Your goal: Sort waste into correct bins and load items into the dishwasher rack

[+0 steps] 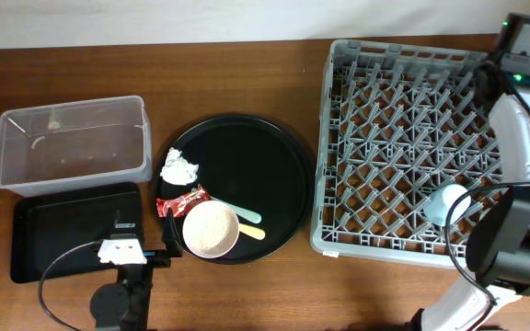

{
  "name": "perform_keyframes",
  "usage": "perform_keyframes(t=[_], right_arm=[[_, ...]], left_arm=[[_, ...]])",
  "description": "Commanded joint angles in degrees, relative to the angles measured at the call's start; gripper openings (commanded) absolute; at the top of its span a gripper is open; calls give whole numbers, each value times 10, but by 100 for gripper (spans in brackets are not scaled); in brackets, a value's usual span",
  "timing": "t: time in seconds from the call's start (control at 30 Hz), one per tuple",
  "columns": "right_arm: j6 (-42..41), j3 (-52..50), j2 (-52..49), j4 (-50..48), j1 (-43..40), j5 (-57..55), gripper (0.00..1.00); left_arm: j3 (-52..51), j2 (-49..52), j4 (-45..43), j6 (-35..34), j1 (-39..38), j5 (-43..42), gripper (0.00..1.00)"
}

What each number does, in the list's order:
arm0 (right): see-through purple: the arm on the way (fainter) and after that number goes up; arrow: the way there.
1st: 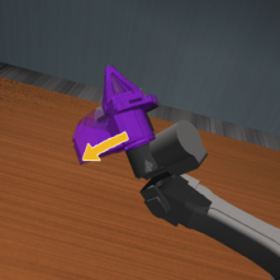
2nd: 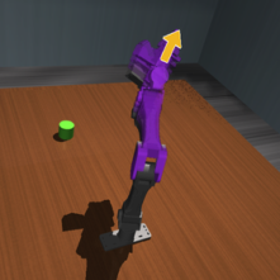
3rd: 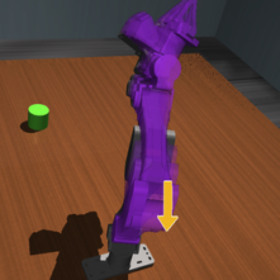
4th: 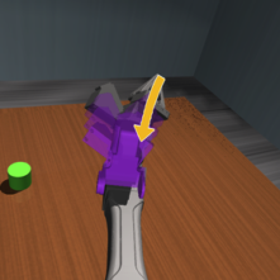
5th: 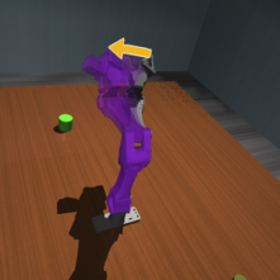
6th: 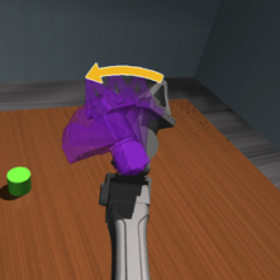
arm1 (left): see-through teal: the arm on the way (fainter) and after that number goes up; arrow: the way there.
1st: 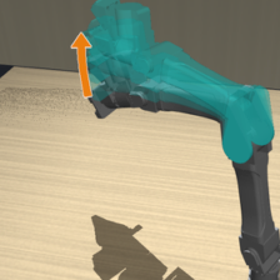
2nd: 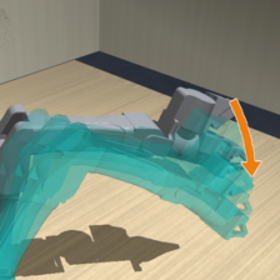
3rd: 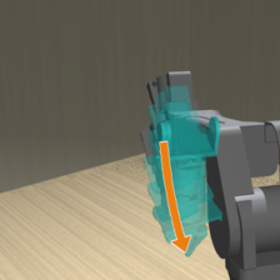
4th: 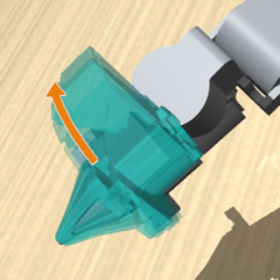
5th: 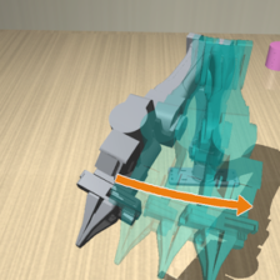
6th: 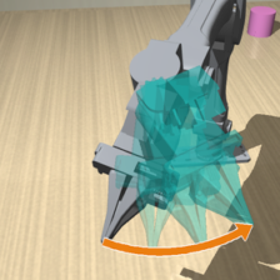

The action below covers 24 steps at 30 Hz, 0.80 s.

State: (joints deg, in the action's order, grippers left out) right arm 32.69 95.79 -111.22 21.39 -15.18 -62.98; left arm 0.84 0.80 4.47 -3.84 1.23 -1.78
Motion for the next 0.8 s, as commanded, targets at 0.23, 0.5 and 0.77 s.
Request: perform_keyframes(t=[0.23, 0.5, 0.77], right_arm=[[14, 9, -16, 1, 170, -67, 64], [-5, 9, -3, -38, 324, -151, 89], [-262, 9, 35, 132, 456, 122, 99]], left_arm=[[-3, -3, 0, 9, -2, -8, 99], [-3, -3, 0, 9, -2, -8, 99], [-3, -3, 0, 9, -2, -8, 99]])
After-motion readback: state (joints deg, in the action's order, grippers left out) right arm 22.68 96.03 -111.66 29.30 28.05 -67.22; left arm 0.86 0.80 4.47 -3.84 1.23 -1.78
